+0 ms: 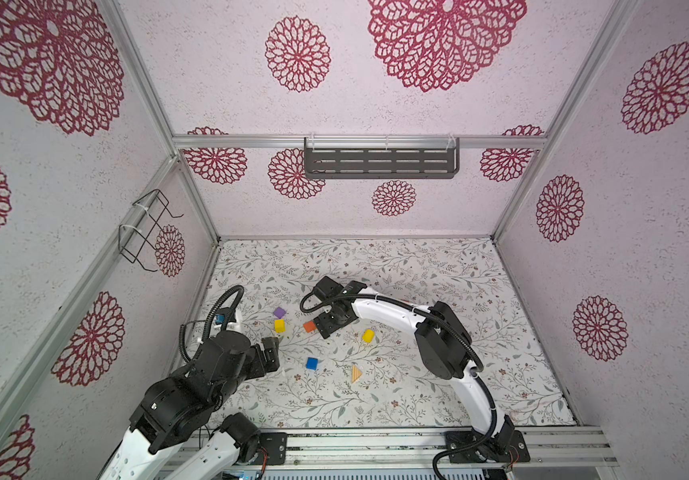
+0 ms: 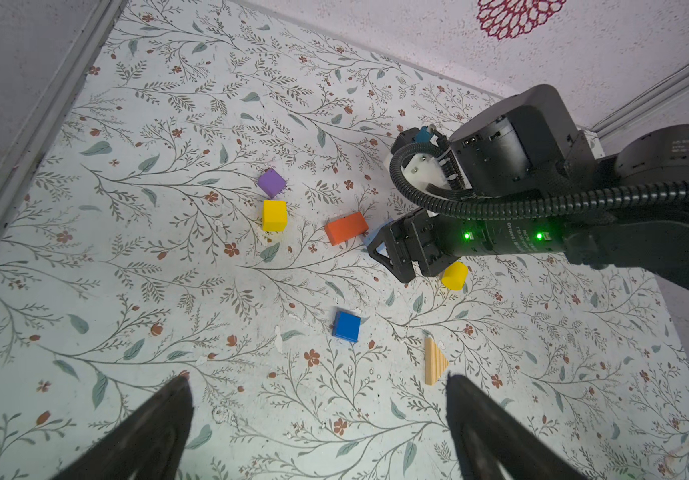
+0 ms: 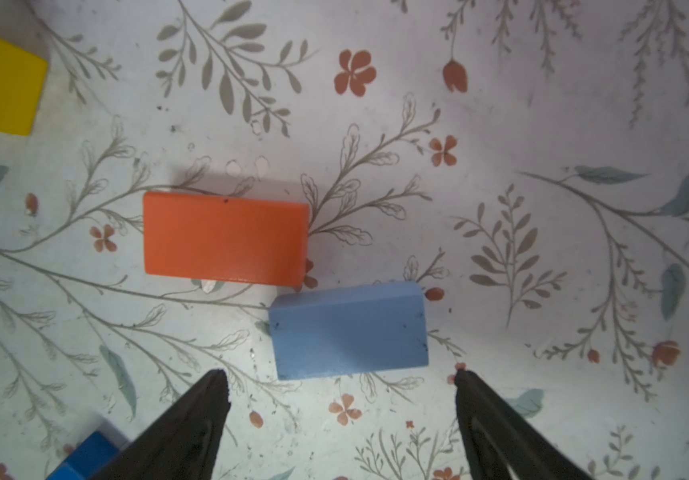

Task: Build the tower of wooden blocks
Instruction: 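Close the right gripper on the light-blue bar while the left gripper nears the orange bar, then lift the light-blue bar with the right gripper and carry it over the stack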

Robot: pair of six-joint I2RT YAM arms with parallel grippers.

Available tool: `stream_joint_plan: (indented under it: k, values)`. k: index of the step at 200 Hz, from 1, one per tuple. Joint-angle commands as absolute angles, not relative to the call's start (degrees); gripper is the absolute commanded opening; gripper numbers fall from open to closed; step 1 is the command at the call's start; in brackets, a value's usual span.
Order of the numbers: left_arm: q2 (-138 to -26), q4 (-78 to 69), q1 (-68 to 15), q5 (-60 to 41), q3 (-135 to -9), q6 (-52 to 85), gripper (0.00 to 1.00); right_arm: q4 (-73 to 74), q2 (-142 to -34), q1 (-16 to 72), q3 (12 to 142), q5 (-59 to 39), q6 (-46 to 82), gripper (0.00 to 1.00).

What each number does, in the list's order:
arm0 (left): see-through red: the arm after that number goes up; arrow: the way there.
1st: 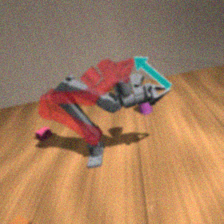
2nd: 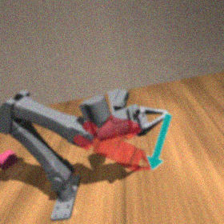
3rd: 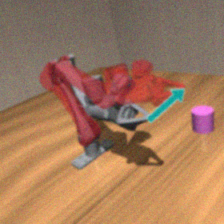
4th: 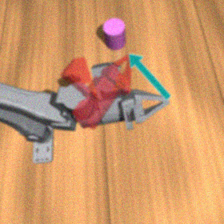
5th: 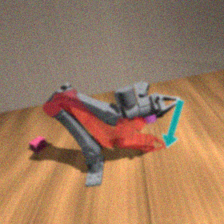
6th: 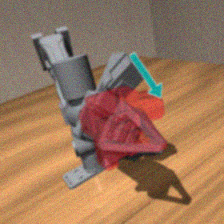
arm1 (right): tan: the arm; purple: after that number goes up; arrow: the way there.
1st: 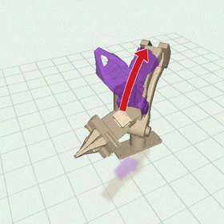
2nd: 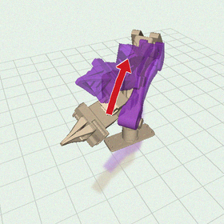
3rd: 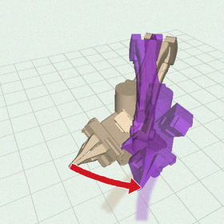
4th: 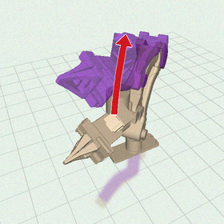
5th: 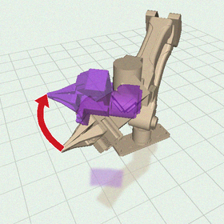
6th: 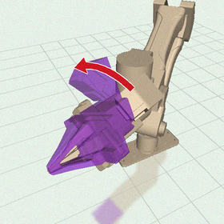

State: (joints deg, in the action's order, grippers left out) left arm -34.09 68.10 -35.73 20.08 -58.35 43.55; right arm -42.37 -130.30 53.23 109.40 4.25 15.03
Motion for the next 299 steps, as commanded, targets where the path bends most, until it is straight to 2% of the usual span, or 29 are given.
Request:
stream_joint_plan:
  k: [1, 109, 173, 221, 299]
  values:
    - [-34.05, 67.68, -35.24, 20.92, -57.94, 44.21, 0.97, -43.67, -130.77, 52.99, 112.38, 6.85, 13.96, 0.86]
    - [-35.73, 67.41, -35.16, 21.17, -57.48, 44.43, 0.97, -44.85, -134.06, 52.57, 112.94, 7.93, 14.72, 0.73]
    - [-36.73, 67.32, -34.92, 21.1, -57.4, 44.34, 0.97, -45.21, -134.87, 52.45, 114.26, 7.97, 15.15, 0.54]
    - [-37.68, 66.43, -34.06, 19.51, -57.31, 43.47, 0.97, -46.31, -130.43, 51.16, 112.34, 11.26, 20.55, 0.49]
    - [-42.53, 59.83, -34.03, 14.64, -58.62, 40.46, 0.97, -50.49, -117.74, 44.08, 107.84, 15.7, 31.23, 0.48]
